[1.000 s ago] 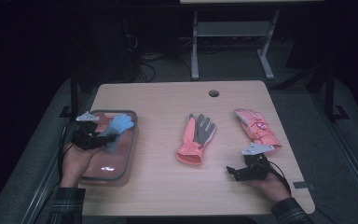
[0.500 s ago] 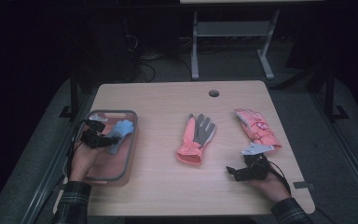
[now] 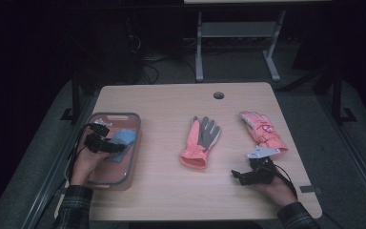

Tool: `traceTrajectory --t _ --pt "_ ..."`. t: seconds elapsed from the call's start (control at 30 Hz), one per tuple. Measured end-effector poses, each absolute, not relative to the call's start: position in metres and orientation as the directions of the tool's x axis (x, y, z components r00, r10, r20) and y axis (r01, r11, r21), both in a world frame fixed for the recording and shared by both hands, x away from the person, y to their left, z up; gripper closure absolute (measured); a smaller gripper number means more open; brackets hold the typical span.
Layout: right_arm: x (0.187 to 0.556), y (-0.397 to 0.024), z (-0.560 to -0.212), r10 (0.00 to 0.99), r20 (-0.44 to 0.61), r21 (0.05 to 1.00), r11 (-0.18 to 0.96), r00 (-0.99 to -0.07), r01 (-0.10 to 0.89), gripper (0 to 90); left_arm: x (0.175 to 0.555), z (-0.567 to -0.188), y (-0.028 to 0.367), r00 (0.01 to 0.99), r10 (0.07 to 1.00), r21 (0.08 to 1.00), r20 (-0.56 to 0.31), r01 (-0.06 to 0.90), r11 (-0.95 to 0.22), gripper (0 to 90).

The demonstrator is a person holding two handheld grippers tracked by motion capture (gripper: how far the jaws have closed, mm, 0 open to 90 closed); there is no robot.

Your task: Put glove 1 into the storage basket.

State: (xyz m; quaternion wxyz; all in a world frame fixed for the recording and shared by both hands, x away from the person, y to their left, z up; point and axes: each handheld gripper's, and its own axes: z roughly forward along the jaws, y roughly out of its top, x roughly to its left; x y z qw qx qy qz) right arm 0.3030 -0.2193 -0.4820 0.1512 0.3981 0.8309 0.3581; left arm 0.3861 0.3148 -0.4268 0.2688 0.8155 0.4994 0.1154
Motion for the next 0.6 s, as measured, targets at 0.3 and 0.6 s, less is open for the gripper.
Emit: traceTrajectory --t 0.3,0.6 --pt "0.303 -0.219 -0.482 0.770 0.034 0.715 0.426 -0.637 0.554 8.2 0.375 -0.402 0.318 0.482 0.870 0.623 -0.106 0.714 -0.320 15.5" --pt "0.303 -0.219 -0.482 0.770 0.035 0.715 0.426 -0.637 0.554 8.2 0.359 -0.372 0.293 0.563 0.815 0.696 -0.138 0.640 -0.325 14.6"
